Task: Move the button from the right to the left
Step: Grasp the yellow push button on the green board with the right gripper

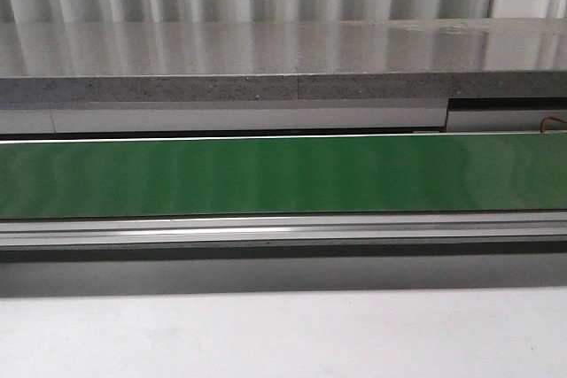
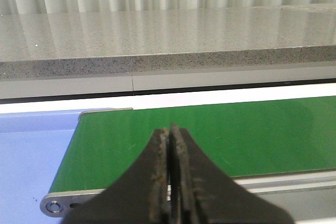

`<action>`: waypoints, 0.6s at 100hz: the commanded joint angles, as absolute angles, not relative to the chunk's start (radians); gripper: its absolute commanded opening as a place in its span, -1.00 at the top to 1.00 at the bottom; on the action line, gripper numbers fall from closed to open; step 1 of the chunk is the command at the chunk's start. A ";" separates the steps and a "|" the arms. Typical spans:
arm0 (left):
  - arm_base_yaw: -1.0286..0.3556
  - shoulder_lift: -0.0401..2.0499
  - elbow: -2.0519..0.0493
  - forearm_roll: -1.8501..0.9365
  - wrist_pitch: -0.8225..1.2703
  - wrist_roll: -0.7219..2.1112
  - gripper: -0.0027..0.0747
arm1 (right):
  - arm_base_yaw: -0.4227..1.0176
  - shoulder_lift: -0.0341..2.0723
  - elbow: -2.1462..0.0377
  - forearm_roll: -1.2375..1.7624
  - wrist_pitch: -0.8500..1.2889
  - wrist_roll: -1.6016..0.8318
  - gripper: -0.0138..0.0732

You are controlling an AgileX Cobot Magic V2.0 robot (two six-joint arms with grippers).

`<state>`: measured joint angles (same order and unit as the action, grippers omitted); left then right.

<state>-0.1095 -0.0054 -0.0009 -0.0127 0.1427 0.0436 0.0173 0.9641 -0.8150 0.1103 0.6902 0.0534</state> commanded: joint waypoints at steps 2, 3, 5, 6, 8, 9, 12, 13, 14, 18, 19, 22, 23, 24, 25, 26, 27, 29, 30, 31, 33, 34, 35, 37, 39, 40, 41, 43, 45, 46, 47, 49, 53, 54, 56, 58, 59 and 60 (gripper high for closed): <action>-0.116 -0.039 0.023 -0.017 0.066 0.045 0.98 | -0.006 0.964 -0.859 0.117 0.648 0.053 -0.73; -0.116 -0.039 0.023 -0.017 0.066 0.045 0.98 | -0.014 0.966 -0.861 0.117 0.652 0.053 -0.73; -0.116 -0.039 0.023 -0.017 0.066 0.045 0.98 | -0.027 0.971 -0.868 0.117 0.661 0.053 -0.73; -0.116 -0.039 0.023 -0.017 0.066 0.045 0.98 | -0.033 0.972 -0.871 0.117 0.665 0.053 -0.73; -0.116 -0.039 0.023 -0.017 0.066 0.045 0.98 | -0.050 0.977 -0.879 0.117 0.675 0.052 -0.73; -0.116 -0.039 0.023 -0.017 0.066 0.045 0.98 | -0.056 0.982 -0.886 0.117 0.678 0.052 -0.73; -0.116 -0.039 0.023 -0.017 0.066 0.045 0.98 | -0.089 0.993 -0.899 0.111 0.693 0.051 -0.73; -0.116 -0.039 0.023 -0.017 0.066 0.045 0.98 | -0.097 0.996 -0.903 0.109 0.695 0.048 -0.73; -0.116 -0.039 0.023 -0.017 0.066 0.045 0.98 | -0.112 1.002 -0.910 0.108 0.698 0.045 -0.73; -0.116 -0.039 0.023 -0.017 0.066 0.045 0.98 | -0.151 1.021 -0.929 0.105 0.702 0.029 -0.73; -0.116 -0.039 0.023 -0.017 0.066 0.045 0.98 | -0.168 1.028 -0.932 0.105 0.701 0.025 -0.73; -0.116 -0.039 0.023 -0.017 0.066 0.045 0.98 | -0.202 1.046 -0.945 0.105 0.700 0.006 -0.73; -0.116 -0.039 0.023 -0.017 0.066 0.045 0.98 | -0.210 1.056 -0.952 0.105 0.700 0.000 -0.73; -0.116 -0.039 0.023 -0.017 0.066 0.045 0.98 | -0.227 1.061 -0.955 0.105 0.700 0.000 -0.73; -0.116 -0.039 0.023 -0.017 0.066 0.045 0.98 | -0.235 1.067 -0.962 0.105 0.701 -0.007 -0.73; -0.116 -0.039 0.023 -0.017 0.066 0.045 0.98 | -0.252 1.077 -0.965 0.105 0.702 -0.011 -0.73; -0.116 -0.039 0.023 -0.017 0.066 0.045 0.98 | -0.260 1.083 -0.969 0.105 0.703 -0.018 -0.73; -0.116 -0.039 0.023 -0.017 0.066 0.045 0.98 | -0.285 1.101 -0.979 0.107 0.707 -0.027 -0.73; -0.116 -0.039 0.023 -0.017 0.066 0.045 0.98 | -0.293 1.113 -0.986 0.108 0.708 -0.031 -0.73; -0.116 -0.039 0.023 -0.017 0.066 0.045 0.98 | -0.308 1.120 -0.989 0.109 0.711 -0.038 -0.73; -0.116 -0.039 0.023 -0.017 0.066 0.045 0.98 | -0.329 1.139 -0.998 0.116 0.712 -0.045 -0.73; -0.116 -0.039 0.023 -0.017 0.066 0.045 0.98 | -0.335 1.146 -1.001 0.122 0.712 -0.051 -0.73; -0.116 -0.039 0.023 -0.017 0.066 0.045 0.98 | -0.348 1.159 -1.006 0.124 0.712 -0.054 -0.73; -0.116 -0.039 0.023 -0.017 0.066 0.045 0.98 | -0.360 1.180 -1.013 0.132 0.710 -0.059 -0.73; -0.116 -0.039 0.023 -0.017 0.066 0.045 0.98 | -0.377 1.194 -1.020 0.138 0.703 -0.064 -0.73; -0.116 -0.039 0.023 -0.017 0.066 0.045 0.98 | -0.387 1.215 -1.024 0.142 0.698 -0.065 -0.73; -0.116 -0.039 0.023 -0.017 0.066 0.045 0.98 | -0.393 1.215 -1.024 0.143 0.695 -0.065 -0.73; -0.116 -0.039 0.023 -0.017 0.066 0.045 0.98 | -0.406 1.237 -1.029 0.147 0.685 -0.066 -0.73; -0.116 -0.039 0.023 -0.017 0.066 0.045 0.98 | -0.417 1.259 -1.034 0.147 0.674 -0.068 -0.73; -0.116 -0.039 0.023 -0.017 0.066 0.045 0.98 | -0.421 1.266 -1.037 0.147 0.671 -0.068 -0.73; -0.116 -0.039 0.023 -0.017 0.066 0.045 0.98 | -0.427 1.281 -1.039 0.147 0.669 -0.068 -0.73; -0.116 -0.039 0.023 -0.017 0.066 0.045 0.98 | -0.438 1.303 -1.046 0.147 0.665 -0.071 -0.73; -0.116 -0.039 0.023 -0.017 0.066 0.045 0.98 | -0.453 1.339 -1.061 0.147 0.660 -0.073 -0.73; -0.116 -0.039 0.023 -0.017 0.066 0.045 0.98 | -0.459 1.353 -1.064 0.147 0.660 -0.075 -0.73; -0.116 -0.039 0.023 -0.017 0.066 0.045 0.98 | -0.467 1.374 -1.072 0.147 0.658 -0.079 -0.73; -0.116 -0.039 0.023 -0.017 0.066 0.045 0.98 | -0.472 1.394 -1.081 0.147 0.654 -0.086 -0.73; -0.116 -0.039 0.023 -0.017 0.066 0.045 0.98 | -0.476 1.401 -1.084 0.147 0.651 -0.091 -0.73; -0.116 -0.039 0.023 -0.017 0.066 0.045 0.98 | -0.479 1.407 -1.090 0.147 0.649 -0.093 -0.73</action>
<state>-0.1095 -0.0054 -0.0009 -0.0127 0.1427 0.0436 -0.4459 1.3630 -1.0299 0.1315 0.7129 -0.0596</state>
